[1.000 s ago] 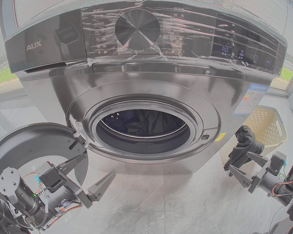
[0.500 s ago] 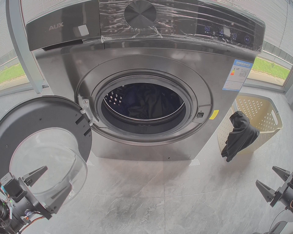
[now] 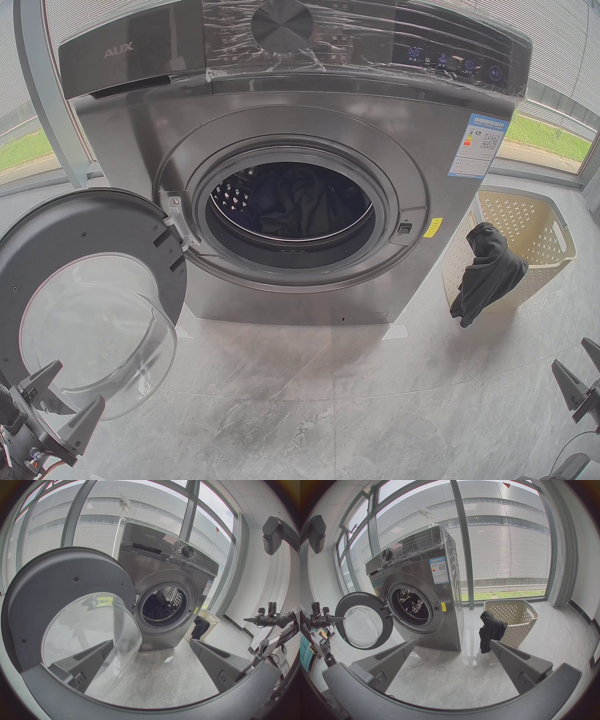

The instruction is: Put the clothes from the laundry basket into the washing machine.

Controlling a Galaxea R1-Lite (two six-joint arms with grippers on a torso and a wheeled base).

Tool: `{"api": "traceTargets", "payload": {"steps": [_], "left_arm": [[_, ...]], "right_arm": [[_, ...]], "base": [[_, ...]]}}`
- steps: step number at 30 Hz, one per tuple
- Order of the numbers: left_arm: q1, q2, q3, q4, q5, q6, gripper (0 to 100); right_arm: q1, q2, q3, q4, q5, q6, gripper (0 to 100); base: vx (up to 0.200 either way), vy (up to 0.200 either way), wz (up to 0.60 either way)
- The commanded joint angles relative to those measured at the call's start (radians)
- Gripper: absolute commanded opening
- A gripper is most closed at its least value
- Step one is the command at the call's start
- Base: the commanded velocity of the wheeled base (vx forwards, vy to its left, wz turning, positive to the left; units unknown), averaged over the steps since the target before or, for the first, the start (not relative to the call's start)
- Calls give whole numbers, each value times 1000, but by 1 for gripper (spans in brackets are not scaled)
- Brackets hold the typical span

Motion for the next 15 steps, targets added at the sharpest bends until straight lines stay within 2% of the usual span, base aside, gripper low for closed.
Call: {"api": "traceTargets", "payload": {"steps": [1,3,4,5,7,9,12,13,14,15], "left_arm": [[61,-138,17,84,-4,1,100],[111,-259,17,216,-24,1,100],[114,-266,17,223,-26,1,100],[157,-351,17,317,-57,1,100],[219,-457,17,432,-107,1,100],[251,-490,11,495,-153,-4,100],[248,-483,16,466,-135,-2,100],[249,-481,17,466,-129,12,100],[249,-481,17,466,-126,13,100],[255,-477,17,464,-103,29,100]], "right_arm": [[-28,-94,71,-3,4,-2,100],[-57,-225,104,46,9,-5,100],[-57,-233,104,52,10,-5,100],[-72,-319,104,133,7,-3,100],[-94,-431,104,262,1,-9,100],[-174,-502,90,416,13,-52,100],[-192,-514,89,399,0,-40,100],[-189,-514,101,369,0,-38,100],[-189,-514,104,365,-2,-38,100],[-189,-514,104,362,0,-40,100]], "base": [[0,-200,0],[0,-200,0],[0,-200,0],[0,-200,0],[0,-200,0],[0,-200,0],[0,-200,0],[0,-200,0],[0,-200,0],[0,-200,0]]}}
